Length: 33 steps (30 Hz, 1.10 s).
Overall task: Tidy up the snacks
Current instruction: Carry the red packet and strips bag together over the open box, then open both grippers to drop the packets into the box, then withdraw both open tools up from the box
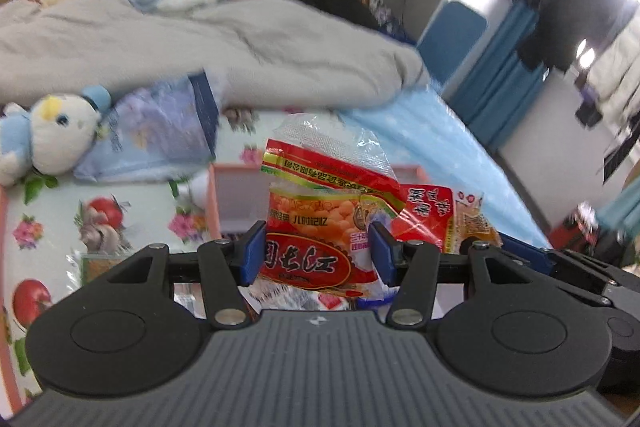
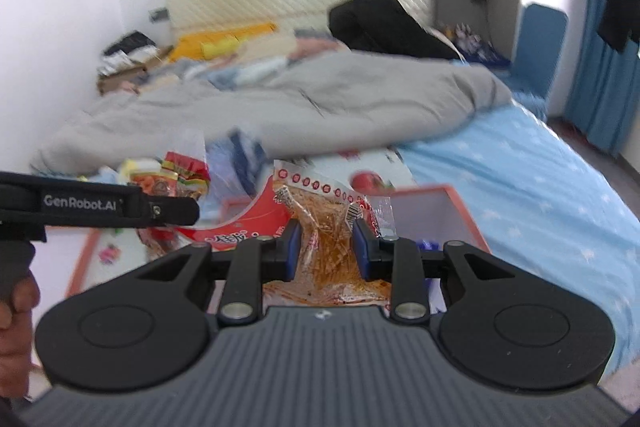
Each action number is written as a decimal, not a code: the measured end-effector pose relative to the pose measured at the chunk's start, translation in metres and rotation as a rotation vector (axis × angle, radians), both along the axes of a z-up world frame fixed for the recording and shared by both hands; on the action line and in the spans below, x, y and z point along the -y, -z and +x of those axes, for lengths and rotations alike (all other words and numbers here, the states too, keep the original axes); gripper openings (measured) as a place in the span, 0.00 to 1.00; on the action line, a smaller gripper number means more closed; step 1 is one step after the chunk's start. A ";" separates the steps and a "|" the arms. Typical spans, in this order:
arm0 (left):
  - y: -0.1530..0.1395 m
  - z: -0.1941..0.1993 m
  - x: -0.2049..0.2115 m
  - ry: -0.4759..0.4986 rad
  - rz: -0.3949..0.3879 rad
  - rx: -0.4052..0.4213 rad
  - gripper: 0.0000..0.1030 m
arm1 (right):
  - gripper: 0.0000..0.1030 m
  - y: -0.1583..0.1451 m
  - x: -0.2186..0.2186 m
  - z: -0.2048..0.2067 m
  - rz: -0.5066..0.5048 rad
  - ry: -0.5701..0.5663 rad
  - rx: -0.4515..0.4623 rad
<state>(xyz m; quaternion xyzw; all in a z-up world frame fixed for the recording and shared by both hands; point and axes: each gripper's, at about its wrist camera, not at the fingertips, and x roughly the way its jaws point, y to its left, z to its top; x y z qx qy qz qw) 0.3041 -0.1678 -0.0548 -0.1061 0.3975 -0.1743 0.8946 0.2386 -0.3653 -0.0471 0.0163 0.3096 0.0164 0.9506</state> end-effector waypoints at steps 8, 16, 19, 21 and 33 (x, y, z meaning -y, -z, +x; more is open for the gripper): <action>0.048 0.017 0.038 0.083 0.078 -0.124 0.59 | 0.30 0.047 0.031 0.005 0.021 0.074 -0.160; 0.071 0.022 0.049 0.124 0.126 -0.198 0.60 | 0.31 0.083 0.043 0.004 0.066 0.100 -0.264; 0.069 0.022 0.049 0.131 0.119 -0.198 0.62 | 0.32 0.080 0.041 0.002 0.065 0.100 -0.254; 0.066 0.022 0.050 0.137 0.114 -0.192 0.69 | 0.38 0.076 0.041 0.001 0.063 0.102 -0.250; 0.016 0.002 0.033 0.125 0.113 -0.057 0.73 | 0.60 0.045 0.045 -0.011 0.076 0.131 -0.158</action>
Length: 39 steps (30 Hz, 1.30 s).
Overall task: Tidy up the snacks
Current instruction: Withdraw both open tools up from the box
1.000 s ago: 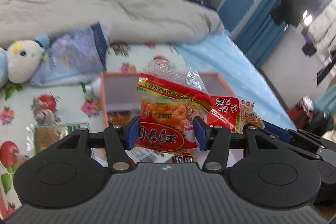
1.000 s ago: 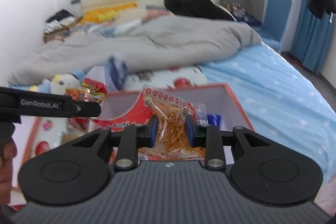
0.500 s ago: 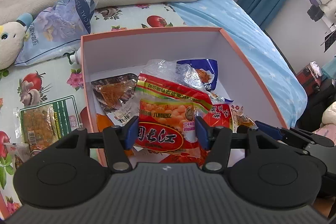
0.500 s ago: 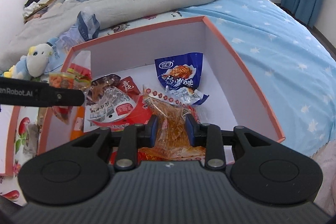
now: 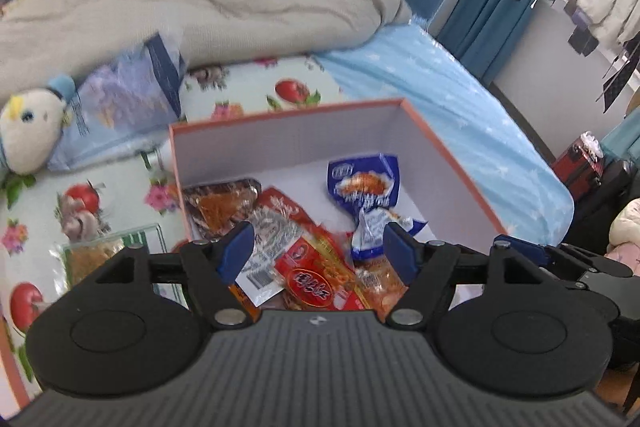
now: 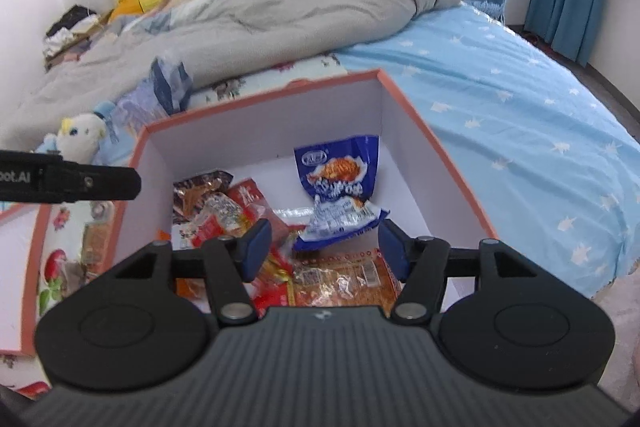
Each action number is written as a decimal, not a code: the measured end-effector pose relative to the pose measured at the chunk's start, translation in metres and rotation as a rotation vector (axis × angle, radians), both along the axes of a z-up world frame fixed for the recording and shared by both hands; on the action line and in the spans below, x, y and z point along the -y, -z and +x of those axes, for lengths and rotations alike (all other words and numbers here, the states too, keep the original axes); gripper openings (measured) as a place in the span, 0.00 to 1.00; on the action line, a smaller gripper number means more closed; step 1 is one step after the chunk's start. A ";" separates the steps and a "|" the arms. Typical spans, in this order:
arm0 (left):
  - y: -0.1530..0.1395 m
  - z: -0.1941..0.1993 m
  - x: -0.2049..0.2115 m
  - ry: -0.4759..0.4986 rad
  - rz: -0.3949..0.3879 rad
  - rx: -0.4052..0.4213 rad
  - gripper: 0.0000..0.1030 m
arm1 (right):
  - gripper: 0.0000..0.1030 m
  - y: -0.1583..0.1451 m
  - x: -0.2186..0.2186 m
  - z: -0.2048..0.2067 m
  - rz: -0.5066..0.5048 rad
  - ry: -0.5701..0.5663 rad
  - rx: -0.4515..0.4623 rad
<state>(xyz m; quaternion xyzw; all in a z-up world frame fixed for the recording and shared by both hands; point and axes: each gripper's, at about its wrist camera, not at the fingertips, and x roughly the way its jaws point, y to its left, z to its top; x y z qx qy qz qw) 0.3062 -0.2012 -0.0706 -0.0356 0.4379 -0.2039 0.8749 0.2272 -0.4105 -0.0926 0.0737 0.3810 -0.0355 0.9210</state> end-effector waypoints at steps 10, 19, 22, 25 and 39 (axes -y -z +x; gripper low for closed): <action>-0.069 -0.057 -0.029 -0.002 -0.017 0.199 0.73 | 0.60 -0.061 -0.030 -0.033 0.018 -0.045 0.176; -0.100 -0.114 -0.073 -0.050 -0.030 0.304 0.73 | 0.60 -0.089 -0.070 -0.070 0.045 -0.119 0.271; -0.103 -0.133 -0.089 -0.074 -0.029 0.331 0.73 | 0.60 -0.092 -0.082 -0.082 0.043 -0.142 0.282; -0.105 -0.152 -0.106 -0.099 -0.028 0.344 0.73 | 0.60 -0.092 -0.092 -0.093 0.056 -0.160 0.288; -0.093 -0.227 -0.165 -0.255 0.001 0.348 0.73 | 0.60 -0.073 -0.122 -0.135 0.099 -0.269 0.251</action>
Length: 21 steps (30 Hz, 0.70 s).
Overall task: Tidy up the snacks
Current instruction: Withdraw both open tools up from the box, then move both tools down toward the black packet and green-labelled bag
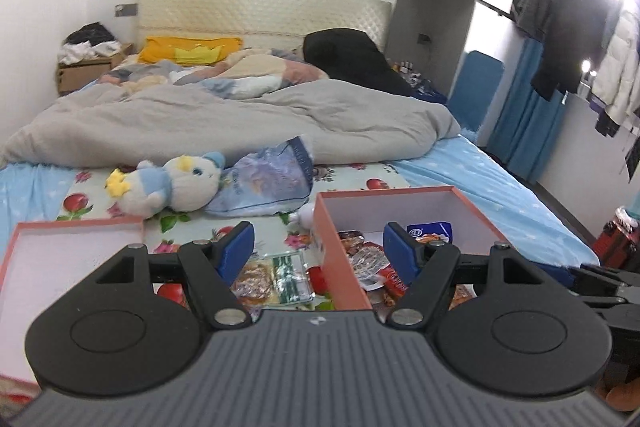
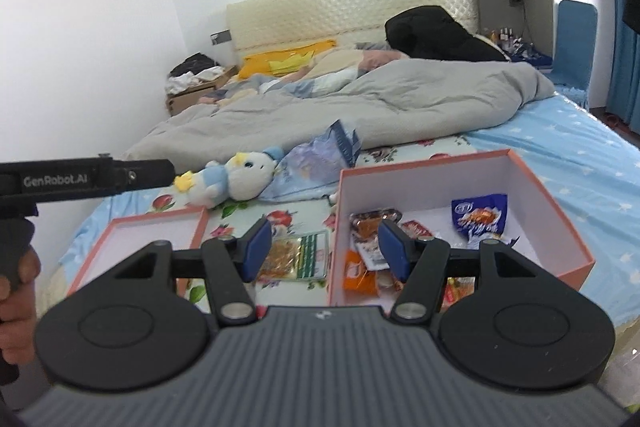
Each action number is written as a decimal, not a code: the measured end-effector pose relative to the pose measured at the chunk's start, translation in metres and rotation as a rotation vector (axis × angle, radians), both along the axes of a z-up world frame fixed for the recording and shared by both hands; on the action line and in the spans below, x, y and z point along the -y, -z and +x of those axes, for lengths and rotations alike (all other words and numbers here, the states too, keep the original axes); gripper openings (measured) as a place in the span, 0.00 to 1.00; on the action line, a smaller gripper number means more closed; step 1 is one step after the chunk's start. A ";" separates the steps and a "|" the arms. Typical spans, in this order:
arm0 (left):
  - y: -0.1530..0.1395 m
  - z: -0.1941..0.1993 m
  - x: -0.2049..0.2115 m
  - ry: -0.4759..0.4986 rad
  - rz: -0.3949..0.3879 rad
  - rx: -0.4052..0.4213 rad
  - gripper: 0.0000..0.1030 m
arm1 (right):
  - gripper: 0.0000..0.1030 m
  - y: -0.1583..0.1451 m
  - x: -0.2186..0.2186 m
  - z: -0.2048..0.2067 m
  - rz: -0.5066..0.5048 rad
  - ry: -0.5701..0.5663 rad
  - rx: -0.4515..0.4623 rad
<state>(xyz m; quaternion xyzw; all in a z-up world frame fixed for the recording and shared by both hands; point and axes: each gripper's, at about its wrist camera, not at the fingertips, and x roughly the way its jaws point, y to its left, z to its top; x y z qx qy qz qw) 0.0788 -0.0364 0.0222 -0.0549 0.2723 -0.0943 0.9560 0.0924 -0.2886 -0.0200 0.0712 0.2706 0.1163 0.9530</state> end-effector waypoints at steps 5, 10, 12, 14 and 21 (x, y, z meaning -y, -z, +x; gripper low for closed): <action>0.014 -0.011 -0.011 -0.030 -0.013 -0.029 0.73 | 0.60 0.011 -0.010 -0.007 -0.003 -0.033 -0.036; 0.034 -0.018 -0.018 -0.038 -0.013 -0.073 0.73 | 0.60 0.024 -0.023 -0.011 -0.017 -0.070 -0.077; 0.041 -0.017 -0.022 -0.043 -0.020 -0.092 0.73 | 0.60 0.027 -0.027 -0.010 -0.023 -0.079 -0.090; 0.050 -0.014 -0.024 -0.049 -0.021 -0.109 0.73 | 0.60 0.031 -0.030 -0.009 -0.028 -0.086 -0.101; 0.081 -0.001 -0.037 -0.071 -0.038 -0.164 0.73 | 0.60 0.046 -0.041 0.000 -0.056 -0.124 -0.131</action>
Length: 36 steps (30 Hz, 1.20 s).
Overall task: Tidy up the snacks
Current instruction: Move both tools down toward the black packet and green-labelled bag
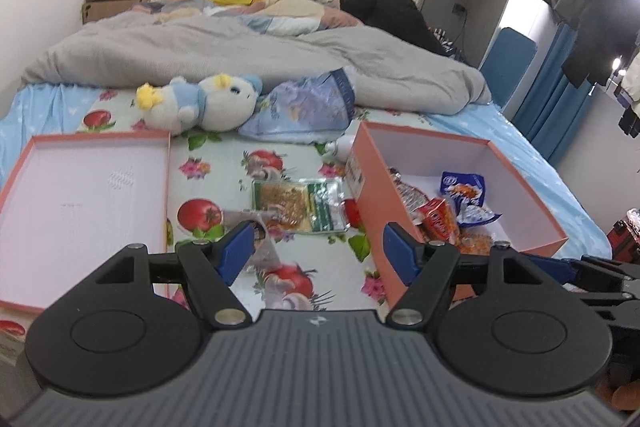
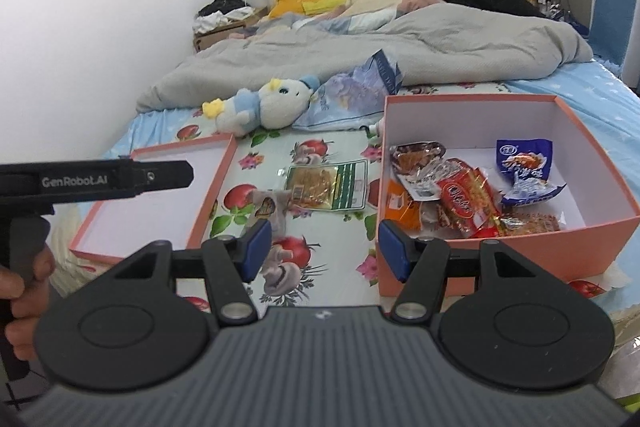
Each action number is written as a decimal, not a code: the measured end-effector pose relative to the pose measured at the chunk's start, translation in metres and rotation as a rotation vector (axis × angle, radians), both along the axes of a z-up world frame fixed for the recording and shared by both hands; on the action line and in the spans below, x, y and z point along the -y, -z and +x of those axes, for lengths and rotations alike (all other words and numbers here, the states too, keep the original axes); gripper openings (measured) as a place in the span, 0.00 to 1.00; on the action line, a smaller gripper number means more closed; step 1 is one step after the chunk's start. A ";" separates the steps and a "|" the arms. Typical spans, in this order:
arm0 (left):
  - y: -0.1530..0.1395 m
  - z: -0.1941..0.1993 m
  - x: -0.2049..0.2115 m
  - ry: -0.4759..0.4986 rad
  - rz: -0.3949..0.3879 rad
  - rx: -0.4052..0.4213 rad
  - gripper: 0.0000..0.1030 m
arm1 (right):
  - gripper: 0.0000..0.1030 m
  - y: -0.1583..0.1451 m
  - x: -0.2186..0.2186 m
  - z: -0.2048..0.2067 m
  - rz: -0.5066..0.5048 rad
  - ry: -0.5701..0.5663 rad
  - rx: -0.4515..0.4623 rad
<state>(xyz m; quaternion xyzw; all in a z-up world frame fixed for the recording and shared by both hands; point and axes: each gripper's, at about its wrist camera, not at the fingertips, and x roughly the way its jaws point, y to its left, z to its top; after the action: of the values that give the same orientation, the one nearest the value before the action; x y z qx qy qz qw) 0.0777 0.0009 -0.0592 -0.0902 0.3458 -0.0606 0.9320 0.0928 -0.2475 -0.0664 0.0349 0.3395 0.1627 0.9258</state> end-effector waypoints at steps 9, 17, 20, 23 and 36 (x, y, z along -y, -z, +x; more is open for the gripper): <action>0.054 0.031 -0.021 -0.028 -0.012 -0.096 0.74 | 0.60 0.032 -0.013 0.028 -0.080 -0.072 -0.067; 0.104 0.075 -0.026 -0.007 -0.019 -0.154 0.79 | 0.60 0.038 -0.029 0.070 -0.192 -0.202 -0.038; 0.118 0.090 -0.028 0.002 -0.017 -0.160 0.79 | 0.60 0.038 -0.040 0.092 -0.251 -0.270 -0.010; 0.131 0.105 -0.031 0.003 -0.015 -0.165 0.79 | 0.60 0.041 -0.051 0.117 -0.287 -0.341 -0.009; 0.180 0.154 -0.035 -0.001 0.020 -0.225 0.79 | 0.59 0.083 -0.102 0.214 -0.494 -0.664 -0.071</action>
<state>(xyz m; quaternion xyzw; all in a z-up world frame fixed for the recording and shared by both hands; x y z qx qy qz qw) 0.2315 0.0363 -0.2389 -0.0870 0.4486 -0.0463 0.8883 0.3064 -0.1454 -0.1497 -0.2939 0.3928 0.3649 0.7913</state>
